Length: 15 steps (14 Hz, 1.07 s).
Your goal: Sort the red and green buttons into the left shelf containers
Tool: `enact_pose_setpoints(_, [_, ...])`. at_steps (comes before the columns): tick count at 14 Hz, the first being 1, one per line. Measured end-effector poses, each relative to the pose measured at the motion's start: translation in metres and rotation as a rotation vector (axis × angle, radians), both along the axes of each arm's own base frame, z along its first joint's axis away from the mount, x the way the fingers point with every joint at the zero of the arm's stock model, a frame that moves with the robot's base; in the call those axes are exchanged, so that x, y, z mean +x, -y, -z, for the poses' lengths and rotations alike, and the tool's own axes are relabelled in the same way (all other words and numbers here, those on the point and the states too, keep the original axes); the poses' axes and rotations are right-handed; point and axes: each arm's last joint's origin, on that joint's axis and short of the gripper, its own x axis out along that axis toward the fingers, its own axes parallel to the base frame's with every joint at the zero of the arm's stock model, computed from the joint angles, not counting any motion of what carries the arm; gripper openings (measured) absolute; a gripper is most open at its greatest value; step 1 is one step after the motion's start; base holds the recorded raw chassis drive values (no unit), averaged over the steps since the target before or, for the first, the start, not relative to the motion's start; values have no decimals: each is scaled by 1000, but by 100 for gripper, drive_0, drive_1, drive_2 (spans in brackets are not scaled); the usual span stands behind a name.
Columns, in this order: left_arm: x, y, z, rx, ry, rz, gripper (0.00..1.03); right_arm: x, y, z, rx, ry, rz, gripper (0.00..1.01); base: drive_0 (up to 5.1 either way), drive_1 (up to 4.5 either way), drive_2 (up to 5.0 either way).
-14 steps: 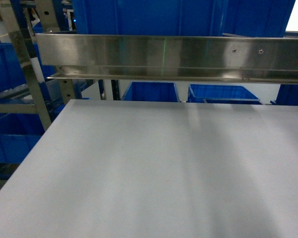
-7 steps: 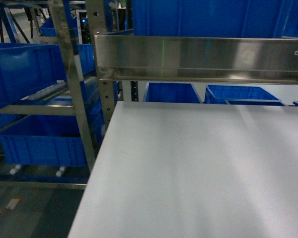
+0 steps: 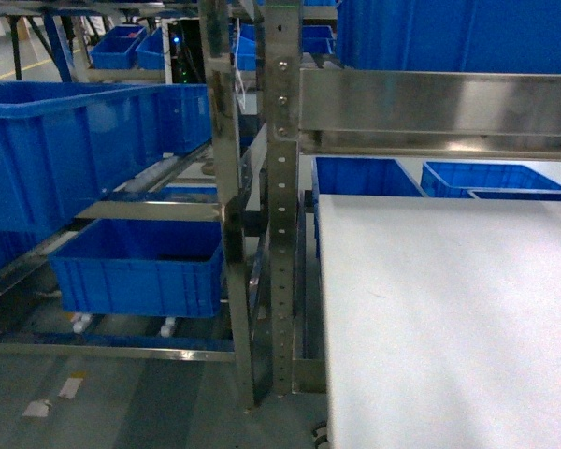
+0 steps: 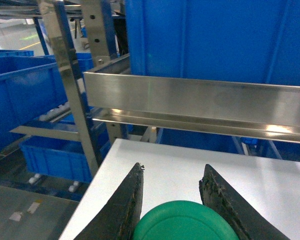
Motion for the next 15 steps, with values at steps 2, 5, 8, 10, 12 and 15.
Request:
enact_pose_setpoints(2, [0, 0, 0, 0, 0, 1, 30, 0, 0, 0, 0, 0, -1, 32, -484, 256, 256])
enact_pose_setpoints(5, [0, 0, 0, 0, 0, 0, 30, 0, 0, 0, 0, -1, -1, 32, -484, 256, 256])
enact_pose_setpoints(8, [0, 0, 0, 0, 0, 0, 30, 0, 0, 0, 0, 1, 0, 32, -489, 252, 252])
enact_pose_setpoints(10, [0, 0, 0, 0, -2, 0, 30, 0, 0, 0, 0, -1, -1, 32, -497, 244, 244])
enact_pose_setpoints(12, [0, 0, 1, 0, -7, 1, 30, 0, 0, 0, 0, -1, -2, 32, -497, 244, 244])
enact_pose_setpoints(15, [0, 0, 0, 0, -2, 1, 30, 0, 0, 0, 0, 2, -2, 32, -497, 244, 244])
